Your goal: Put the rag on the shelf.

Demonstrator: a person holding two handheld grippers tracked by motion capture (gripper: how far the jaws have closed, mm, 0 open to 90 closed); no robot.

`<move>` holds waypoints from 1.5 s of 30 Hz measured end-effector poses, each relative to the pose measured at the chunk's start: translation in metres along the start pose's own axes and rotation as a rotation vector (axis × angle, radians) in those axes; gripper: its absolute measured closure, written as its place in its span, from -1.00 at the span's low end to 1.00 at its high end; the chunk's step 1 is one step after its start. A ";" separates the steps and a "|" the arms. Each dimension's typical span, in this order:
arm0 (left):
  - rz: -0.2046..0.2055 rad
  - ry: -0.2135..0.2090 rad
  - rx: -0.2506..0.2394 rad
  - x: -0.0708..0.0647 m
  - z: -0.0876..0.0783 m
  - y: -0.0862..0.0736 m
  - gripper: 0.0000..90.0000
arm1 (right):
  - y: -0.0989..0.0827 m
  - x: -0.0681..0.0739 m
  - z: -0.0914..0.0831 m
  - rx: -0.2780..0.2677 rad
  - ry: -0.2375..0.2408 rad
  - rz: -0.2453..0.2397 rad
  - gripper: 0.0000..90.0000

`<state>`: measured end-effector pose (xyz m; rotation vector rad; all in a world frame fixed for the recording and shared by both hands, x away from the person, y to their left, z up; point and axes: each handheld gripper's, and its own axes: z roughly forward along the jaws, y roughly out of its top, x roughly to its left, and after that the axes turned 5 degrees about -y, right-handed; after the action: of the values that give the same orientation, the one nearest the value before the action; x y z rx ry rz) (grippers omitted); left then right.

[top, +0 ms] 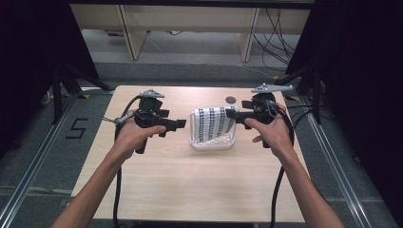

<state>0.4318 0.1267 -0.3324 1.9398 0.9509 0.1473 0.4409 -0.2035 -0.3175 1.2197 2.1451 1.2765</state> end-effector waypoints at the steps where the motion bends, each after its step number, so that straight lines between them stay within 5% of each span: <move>1: -0.011 0.001 -0.010 -0.001 0.000 -0.002 -0.56 | -0.001 0.001 0.000 0.002 0.002 -0.005 -0.43; 6: 0.003 -0.002 0.003 -0.001 -0.001 -0.009 -0.57 | -0.006 0.003 -0.003 -0.001 -0.010 -0.012 -0.43; 7: 0.005 0.001 0.001 -0.002 -0.001 -0.011 -0.57 | -0.008 0.002 -0.003 -0.004 -0.033 -0.044 -0.43; 28: 0.007 -0.016 -0.002 -0.005 -0.007 -0.040 -0.57 | -0.032 0.010 -0.010 0.015 0.015 -0.019 -0.47; 45: 0.011 -0.044 -0.016 -0.012 -0.013 -0.065 -0.57 | -0.052 0.014 -0.019 0.012 0.034 -0.050 -0.48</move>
<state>0.3820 0.1444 -0.3732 1.9265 0.9080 0.1176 0.3949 -0.2135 -0.3492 1.1498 2.1961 1.2737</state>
